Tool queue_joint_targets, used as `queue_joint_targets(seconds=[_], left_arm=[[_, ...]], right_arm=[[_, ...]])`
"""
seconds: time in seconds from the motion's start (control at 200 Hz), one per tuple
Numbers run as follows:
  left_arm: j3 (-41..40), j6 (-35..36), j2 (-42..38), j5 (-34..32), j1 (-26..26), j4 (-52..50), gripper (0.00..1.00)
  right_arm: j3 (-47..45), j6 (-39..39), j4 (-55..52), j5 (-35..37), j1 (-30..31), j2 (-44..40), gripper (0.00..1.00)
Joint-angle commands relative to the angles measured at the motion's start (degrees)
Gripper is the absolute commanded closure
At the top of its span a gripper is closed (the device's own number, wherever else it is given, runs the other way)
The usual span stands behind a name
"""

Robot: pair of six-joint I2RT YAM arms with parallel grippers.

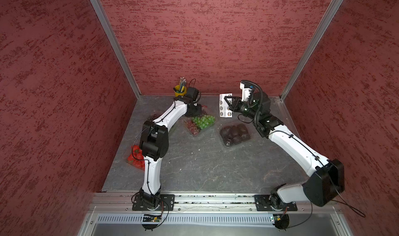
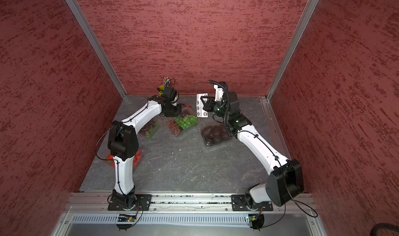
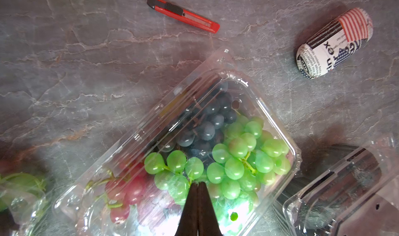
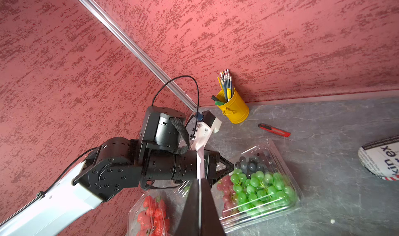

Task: Label fruit boxes
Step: Stick the label on the fruit box.

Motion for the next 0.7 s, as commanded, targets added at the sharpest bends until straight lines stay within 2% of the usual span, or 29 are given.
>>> queue_joint_targets(seconds=[0.0,0.696], left_arm=[[0.9,0.82,1.56,-0.66,-0.52,-0.49,1.0],[0.46,-0.74,3.59,1.49,-1.8,0.76,0.98]], right_arm=[[-0.56,0.94,0.85,0.6,-0.34,-0.83,1.0],[-1.48,1.99,1.78,-0.09,-0.36,-0.71,1.0]])
